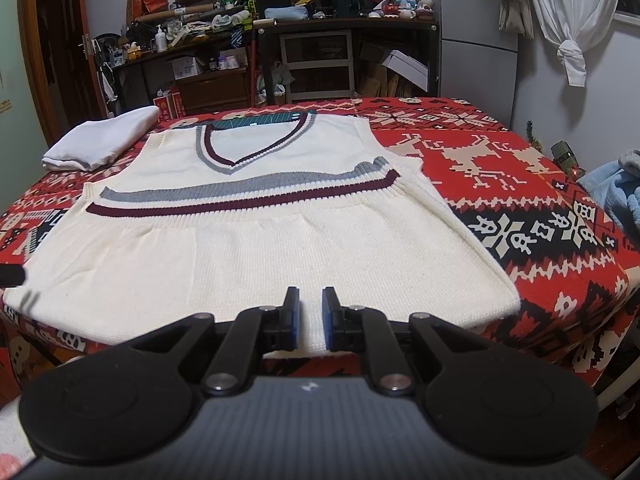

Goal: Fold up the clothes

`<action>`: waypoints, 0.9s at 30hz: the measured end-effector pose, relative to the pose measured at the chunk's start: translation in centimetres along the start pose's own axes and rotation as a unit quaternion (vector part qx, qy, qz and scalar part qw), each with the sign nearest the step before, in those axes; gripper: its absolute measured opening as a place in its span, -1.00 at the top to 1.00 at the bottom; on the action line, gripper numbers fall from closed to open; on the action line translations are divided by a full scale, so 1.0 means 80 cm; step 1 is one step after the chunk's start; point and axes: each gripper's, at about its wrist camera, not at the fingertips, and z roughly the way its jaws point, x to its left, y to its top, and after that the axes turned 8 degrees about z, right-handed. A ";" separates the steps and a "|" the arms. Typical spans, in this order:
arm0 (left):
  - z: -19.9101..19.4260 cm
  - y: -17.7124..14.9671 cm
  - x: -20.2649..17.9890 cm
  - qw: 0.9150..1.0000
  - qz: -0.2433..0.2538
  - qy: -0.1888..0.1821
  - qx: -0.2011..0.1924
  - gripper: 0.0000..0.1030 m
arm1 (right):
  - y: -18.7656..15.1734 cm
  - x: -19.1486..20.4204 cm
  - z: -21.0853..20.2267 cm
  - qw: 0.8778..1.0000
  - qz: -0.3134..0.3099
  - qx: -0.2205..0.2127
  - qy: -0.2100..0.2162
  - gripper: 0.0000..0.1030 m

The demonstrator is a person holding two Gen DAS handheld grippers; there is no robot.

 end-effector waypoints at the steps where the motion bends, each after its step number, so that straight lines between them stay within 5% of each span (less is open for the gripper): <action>1: 0.004 -0.002 -0.010 1.000 0.014 -0.001 0.006 0.74 | 0.000 0.000 0.000 1.000 -0.001 0.000 0.000 0.75; 7: 0.014 -0.012 -0.023 0.999 0.040 -0.002 0.021 0.70 | 0.002 -0.004 0.000 1.000 0.004 0.006 0.006 0.71; 11: 0.008 -0.014 -0.006 1.000 0.009 -0.006 0.025 0.66 | 0.005 -0.008 -0.001 1.000 0.011 0.012 0.012 0.67; 13: -0.002 -0.015 0.010 1.000 -0.019 -0.006 0.017 0.10 | 0.010 -0.018 -0.010 0.999 0.028 0.006 0.030 0.56; 17: -0.021 -0.021 0.057 0.995 -0.098 -0.015 -0.001 0.00 | 0.021 -0.058 -0.035 0.992 0.094 0.004 0.079 0.37; 21: -0.022 -0.035 0.095 0.983 -0.179 -0.033 0.001 0.00 | 0.015 -0.125 -0.043 0.962 0.232 0.030 0.139 0.28; 27: -0.010 -0.056 0.124 0.958 -0.274 -0.087 0.007 -0.08 | -0.015 -0.200 -0.037 0.890 0.413 0.049 0.184 0.23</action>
